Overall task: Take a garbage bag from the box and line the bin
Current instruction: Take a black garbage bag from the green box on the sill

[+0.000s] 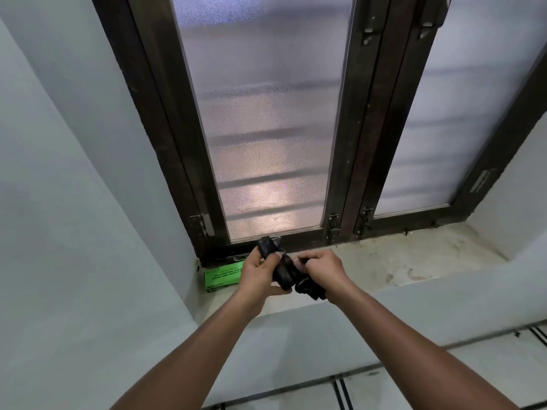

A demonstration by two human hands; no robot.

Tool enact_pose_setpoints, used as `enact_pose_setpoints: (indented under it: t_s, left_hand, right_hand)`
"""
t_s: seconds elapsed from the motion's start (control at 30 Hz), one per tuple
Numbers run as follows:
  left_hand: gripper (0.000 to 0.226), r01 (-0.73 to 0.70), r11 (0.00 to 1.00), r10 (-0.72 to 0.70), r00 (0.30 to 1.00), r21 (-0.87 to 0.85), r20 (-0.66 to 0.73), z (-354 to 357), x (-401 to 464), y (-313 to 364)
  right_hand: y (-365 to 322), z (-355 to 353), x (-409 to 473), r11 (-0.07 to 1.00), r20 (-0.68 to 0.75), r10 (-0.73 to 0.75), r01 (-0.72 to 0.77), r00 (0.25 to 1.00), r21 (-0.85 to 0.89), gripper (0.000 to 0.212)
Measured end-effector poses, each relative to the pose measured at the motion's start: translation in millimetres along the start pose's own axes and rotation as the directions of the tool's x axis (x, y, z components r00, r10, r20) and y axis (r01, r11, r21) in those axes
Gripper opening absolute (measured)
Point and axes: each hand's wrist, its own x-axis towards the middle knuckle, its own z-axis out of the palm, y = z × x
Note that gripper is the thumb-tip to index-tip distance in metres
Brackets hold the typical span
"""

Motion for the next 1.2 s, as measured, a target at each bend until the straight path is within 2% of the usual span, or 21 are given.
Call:
enact_pose_setpoints:
  t_s: [0.1,0.17,0.37,0.5,0.6,0.7,0.87,0.9,0.97,1.03,1.07,1.13,1.2]
  left_hand:
    - [0.006,0.025,0.98,-0.041,0.996,-0.197,-0.075,7.0,2.5,1.0]
    - [0.006,0.011,0.972,-0.031,0.996,-0.234,-0.082,10.6,3.1,3.2]
    - [0.005,-0.117,0.99,0.092,0.958,-0.077,-0.272,16.6,9.1,4.5]
    - [0.014,-0.131,0.99,0.099,0.915,-0.055,-0.391,23.9,13.7,3.6]
    - [0.016,-0.101,0.976,0.014,0.912,-0.192,-0.409,30.4,16.4,5.4]
    - [0.018,-0.097,0.948,-0.039,0.91,-0.302,-0.414,32.8,20.3,8.4]
    - [0.02,-0.094,0.895,-0.064,0.941,-0.435,-0.333,28.9,22.9,17.0]
    - [0.02,-0.081,0.887,-0.066,0.952,-0.454,-0.299,27.6,24.4,19.2]
    - [0.019,-0.046,0.909,-0.065,0.966,-0.414,-0.25,24.9,29.1,22.0]
    - [0.022,-0.049,0.969,-0.004,0.977,-0.243,-0.212,23.3,30.9,24.4]
    - [0.024,-0.067,0.991,0.047,0.984,-0.112,-0.173,22.4,31.4,24.3]
    - [0.033,-0.118,0.98,0.128,0.99,0.159,-0.057,20.9,29.7,24.9]
    - [0.041,-0.13,0.935,0.133,0.991,0.331,0.013,20.1,30.2,26.9]
  right_hand:
    - [0.3,3.7,3.3,0.959,-0.01,0.142,-0.135,0.99,0.251,0.028]
    - [0.2,8.0,4.5,0.924,-0.035,0.184,-0.161,0.982,0.347,0.024]
    - [-3.0,19.2,9.9,0.857,-0.087,0.278,-0.206,0.956,0.472,0.024]
    - [-11.0,26.0,10.3,0.785,-0.066,0.339,-0.244,0.938,0.569,0.019]
    - [-17.1,30.2,11.9,0.675,-0.025,0.399,-0.275,0.917,0.684,0.013]
    - [-21.8,36.4,12.0,0.591,0.031,0.393,-0.278,0.919,0.757,0.017]
    - [-20.5,33.7,15.4,0.538,0.134,0.327,-0.301,0.935,0.787,0.021]
    - [-19.9,31.4,16.6,0.57,0.135,0.312,-0.299,0.941,0.765,0.025]
    - [-20.7,25.1,16.4,0.748,0.118,0.219,-0.245,0.968,0.617,0.032]
    - [-20.6,18.4,18.9,0.937,0.132,0.023,-0.067,0.991,0.343,0.037]
    - [-22.5,15.3,18.7,0.982,0.155,-0.073,0.044,0.985,0.186,0.036]
    - [-29.1,9.2,17.6,0.973,0.243,-0.19,0.215,0.951,-0.08,0.03]
    - [-34.8,2.0,21.6,0.918,0.286,-0.21,0.289,0.935,-0.271,0.026]
